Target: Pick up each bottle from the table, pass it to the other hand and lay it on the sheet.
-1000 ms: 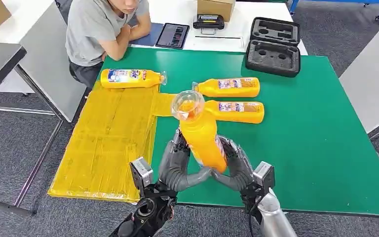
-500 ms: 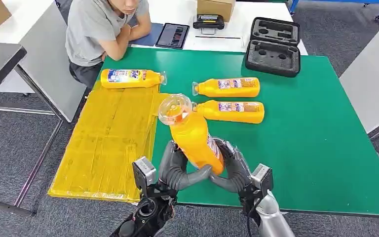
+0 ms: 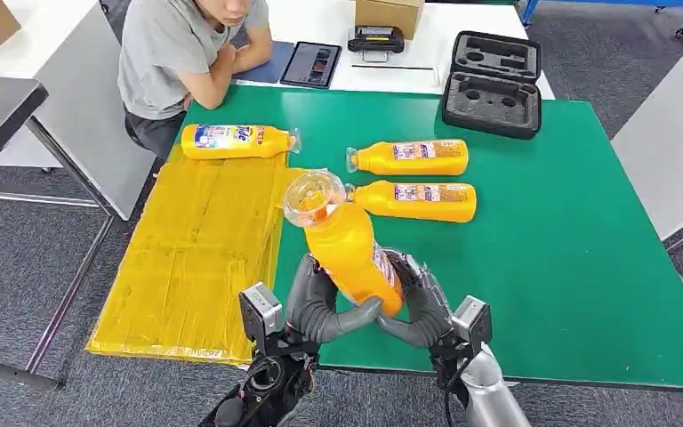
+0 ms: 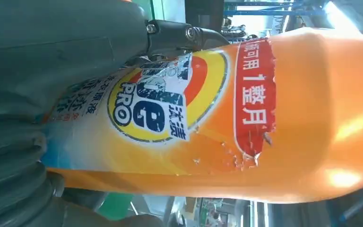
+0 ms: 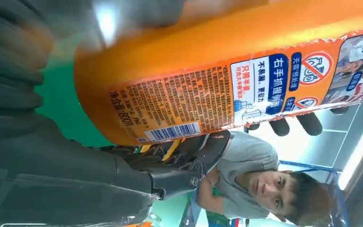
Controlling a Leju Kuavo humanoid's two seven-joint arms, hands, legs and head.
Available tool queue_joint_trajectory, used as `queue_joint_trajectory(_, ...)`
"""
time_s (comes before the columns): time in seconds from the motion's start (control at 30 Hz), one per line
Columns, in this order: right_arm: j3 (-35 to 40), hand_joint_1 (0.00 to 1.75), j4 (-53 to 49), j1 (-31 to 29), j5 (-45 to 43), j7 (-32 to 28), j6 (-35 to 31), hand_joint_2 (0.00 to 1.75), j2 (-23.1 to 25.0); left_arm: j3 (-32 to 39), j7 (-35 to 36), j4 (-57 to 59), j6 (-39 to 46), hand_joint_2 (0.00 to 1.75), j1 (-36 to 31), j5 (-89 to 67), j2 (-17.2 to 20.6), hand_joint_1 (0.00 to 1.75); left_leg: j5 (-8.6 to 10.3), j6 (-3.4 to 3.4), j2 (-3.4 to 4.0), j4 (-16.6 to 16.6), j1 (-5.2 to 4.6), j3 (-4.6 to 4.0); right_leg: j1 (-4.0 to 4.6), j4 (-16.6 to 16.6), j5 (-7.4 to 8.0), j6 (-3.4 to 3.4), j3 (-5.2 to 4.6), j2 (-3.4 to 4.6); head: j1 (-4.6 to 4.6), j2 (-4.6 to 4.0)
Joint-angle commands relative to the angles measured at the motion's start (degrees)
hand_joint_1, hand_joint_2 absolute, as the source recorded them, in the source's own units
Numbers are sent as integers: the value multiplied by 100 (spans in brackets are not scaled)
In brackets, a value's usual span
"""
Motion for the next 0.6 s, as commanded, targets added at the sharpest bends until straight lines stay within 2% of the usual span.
queue_joint_trajectory(0.03,161,175,136,-145,-9,30,55,175,-33,-147,30,303,-53,175,-166,-13,22,0,-6,-7,3,-3,2,18,3,-4,-5,-8,17,3,0,0)
queue_joint_trajectory(0.27,92,175,28,-47,-94,30,93,175,-68,-62,30,403,-216,175,-158,67,5,0,-11,-9,2,-3,5,30,5,-6,-9,-11,31,3,0,0)
queue_joint_trajectory(0.47,-122,175,-96,-18,-177,30,93,175,-66,-107,30,299,-30,175,-134,-48,28,0,-6,-6,2,-3,1,16,2,-3,-5,-7,15,2,0,0)
queue_joint_trajectory(0.6,-158,175,-106,-27,-154,30,117,175,-38,-195,30,283,36,175,-160,-70,44,0,-16,-12,2,-3,5,42,6,-3,-15,-15,41,3,0,0)
